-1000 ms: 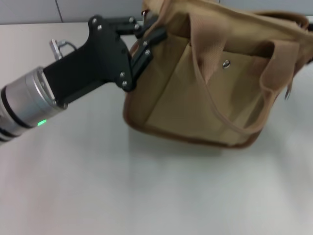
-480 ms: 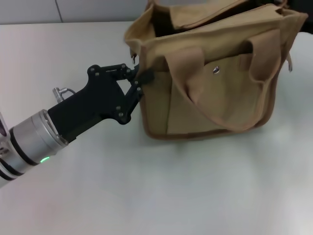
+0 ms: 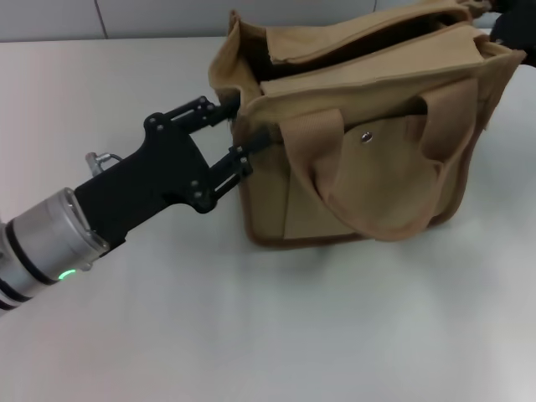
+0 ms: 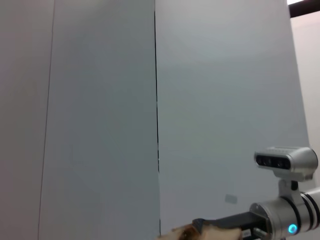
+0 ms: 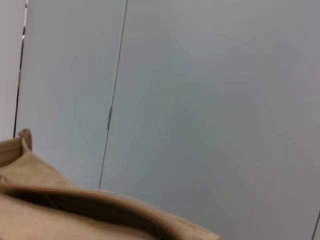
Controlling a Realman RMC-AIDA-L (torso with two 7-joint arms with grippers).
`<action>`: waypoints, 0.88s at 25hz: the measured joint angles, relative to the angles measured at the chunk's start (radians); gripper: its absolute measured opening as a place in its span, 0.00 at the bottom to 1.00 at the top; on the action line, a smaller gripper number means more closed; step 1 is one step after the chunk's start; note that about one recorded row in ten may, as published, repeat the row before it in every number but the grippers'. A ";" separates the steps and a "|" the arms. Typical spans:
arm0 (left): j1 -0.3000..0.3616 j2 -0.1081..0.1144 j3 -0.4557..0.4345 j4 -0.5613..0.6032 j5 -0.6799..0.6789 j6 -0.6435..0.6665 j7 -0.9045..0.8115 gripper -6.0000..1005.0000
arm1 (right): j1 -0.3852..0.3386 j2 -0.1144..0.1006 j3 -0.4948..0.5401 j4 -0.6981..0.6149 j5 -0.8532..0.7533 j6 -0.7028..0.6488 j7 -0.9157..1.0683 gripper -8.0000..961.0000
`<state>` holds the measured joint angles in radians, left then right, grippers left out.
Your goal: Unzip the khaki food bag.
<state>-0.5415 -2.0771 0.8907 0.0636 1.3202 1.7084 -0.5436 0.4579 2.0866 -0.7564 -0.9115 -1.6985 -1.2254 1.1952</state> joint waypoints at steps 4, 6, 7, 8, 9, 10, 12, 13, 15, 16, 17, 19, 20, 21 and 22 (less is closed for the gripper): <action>0.032 0.004 0.005 0.058 0.001 0.027 -0.043 0.52 | -0.044 -0.001 0.003 -0.044 0.035 -0.042 0.017 0.45; 0.048 0.005 0.006 0.085 0.001 0.039 -0.062 0.58 | -0.086 -0.001 0.010 -0.076 0.061 -0.082 0.034 0.52; 0.067 0.006 0.007 0.113 0.001 0.051 -0.075 0.61 | -0.104 -0.001 0.011 -0.085 0.078 -0.099 0.038 0.55; 0.078 0.007 0.008 0.126 0.001 0.056 -0.079 0.63 | -0.123 -0.001 0.012 -0.090 0.096 -0.113 0.040 0.59; 0.078 0.007 0.008 0.126 0.001 0.056 -0.079 0.65 | -0.149 -0.001 0.011 -0.090 0.124 -0.128 0.040 0.62; 0.087 0.007 0.008 0.138 0.001 0.060 -0.082 0.66 | -0.191 -0.001 0.012 -0.087 0.174 -0.151 0.034 0.65; 0.118 0.008 0.007 0.178 0.001 0.077 -0.095 0.70 | -0.227 -0.001 0.015 -0.083 0.221 -0.171 0.027 0.72; 0.118 0.008 0.007 0.178 0.001 0.077 -0.095 0.71 | -0.227 -0.001 0.015 -0.083 0.221 -0.171 0.027 0.80; 0.133 0.008 0.007 0.202 0.001 0.090 -0.106 0.74 | -0.276 -0.001 0.023 -0.078 0.263 -0.234 0.030 0.88; 0.133 0.008 0.007 0.202 0.001 0.090 -0.106 0.76 | -0.276 -0.001 0.023 -0.078 0.263 -0.234 0.030 0.88; 0.160 0.019 0.019 0.267 0.063 0.150 -0.167 0.78 | -0.305 -0.002 0.043 -0.068 0.264 -0.337 0.046 0.88; 0.162 0.021 0.020 0.287 0.101 0.162 -0.185 0.78 | -0.318 -0.003 0.053 -0.062 0.262 -0.387 0.052 0.88; 0.162 0.021 0.020 0.287 0.101 0.162 -0.185 0.78 | -0.340 -0.004 0.061 -0.049 0.245 -0.504 0.053 0.88; 0.162 0.021 0.020 0.287 0.101 0.162 -0.185 0.78 | -0.340 -0.004 0.061 -0.049 0.245 -0.504 0.053 0.88; 0.165 0.023 0.020 0.307 0.149 0.173 -0.202 0.78 | -0.346 -0.004 0.061 -0.044 0.231 -0.548 0.053 0.88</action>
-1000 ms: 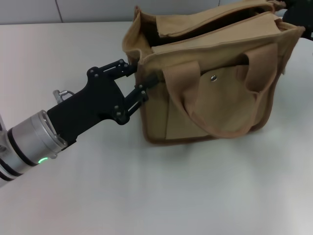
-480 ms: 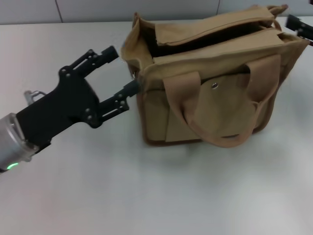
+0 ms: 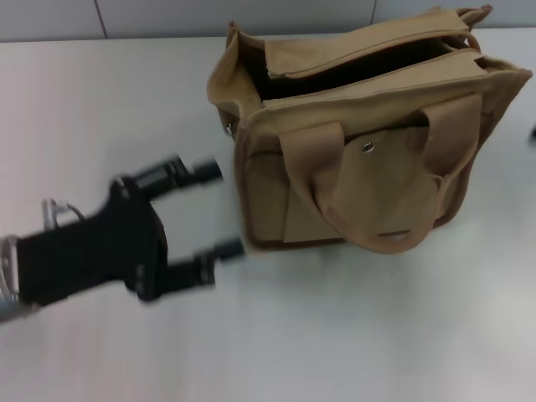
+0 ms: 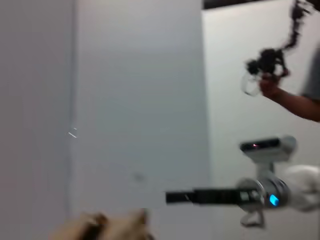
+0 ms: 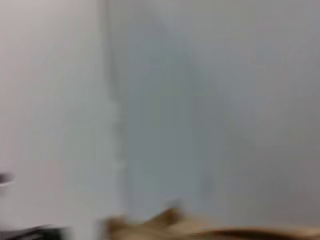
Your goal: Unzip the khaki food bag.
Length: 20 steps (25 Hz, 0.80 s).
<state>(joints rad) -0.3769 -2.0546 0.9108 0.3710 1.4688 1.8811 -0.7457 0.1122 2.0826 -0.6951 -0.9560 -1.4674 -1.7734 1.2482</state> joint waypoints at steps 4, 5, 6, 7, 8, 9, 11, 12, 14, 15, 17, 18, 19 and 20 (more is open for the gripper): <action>-0.003 -0.001 0.000 0.050 0.159 0.021 -0.058 0.78 | -0.008 0.000 -0.004 0.011 -0.162 -0.167 -0.025 0.88; -0.007 -0.003 0.000 0.058 0.192 0.021 -0.072 0.78 | -0.005 0.002 -0.007 0.017 -0.207 -0.179 -0.042 0.88; -0.007 -0.003 0.000 0.058 0.192 0.021 -0.072 0.78 | 0.013 0.005 -0.009 0.064 -0.269 -0.170 -0.083 0.88; -0.024 -0.009 0.000 0.067 0.260 0.017 -0.090 0.78 | 0.013 0.005 -0.009 0.064 -0.269 -0.170 -0.083 0.88; -0.024 -0.009 0.000 0.067 0.260 0.017 -0.090 0.78 | 0.036 0.004 -0.008 0.124 -0.295 -0.158 -0.125 0.88; -0.028 -0.010 0.000 0.067 0.270 0.016 -0.090 0.78 | 0.036 0.004 -0.008 0.124 -0.295 -0.158 -0.125 0.88; -0.028 -0.011 0.000 0.068 0.275 0.021 -0.090 0.78 | 0.051 0.002 -0.002 0.173 -0.302 -0.155 -0.164 0.88; -0.028 -0.011 0.000 0.068 0.275 0.021 -0.090 0.78 | 0.055 0.001 -0.001 0.186 -0.302 -0.154 -0.176 0.88; -0.026 -0.010 0.000 0.068 0.275 0.022 -0.091 0.78 | 0.058 0.001 0.000 0.197 -0.303 -0.146 -0.190 0.88; -0.023 -0.010 0.000 0.068 0.275 0.022 -0.090 0.78 | 0.060 0.002 -0.001 0.199 -0.303 -0.140 -0.194 0.88; -0.022 -0.010 0.000 0.068 0.275 0.022 -0.089 0.78 | 0.064 0.002 -0.005 0.200 -0.304 -0.127 -0.197 0.88; -0.021 -0.010 0.000 0.068 0.276 0.022 -0.088 0.78 | 0.067 0.002 -0.005 0.202 -0.303 -0.122 -0.197 0.88; -0.021 -0.010 0.000 0.068 0.276 0.022 -0.088 0.78 | 0.067 0.002 -0.005 0.202 -0.303 -0.122 -0.197 0.88; -0.021 -0.010 0.000 0.068 0.276 0.022 -0.088 0.78 | 0.068 0.003 -0.003 0.203 -0.302 -0.122 -0.198 0.88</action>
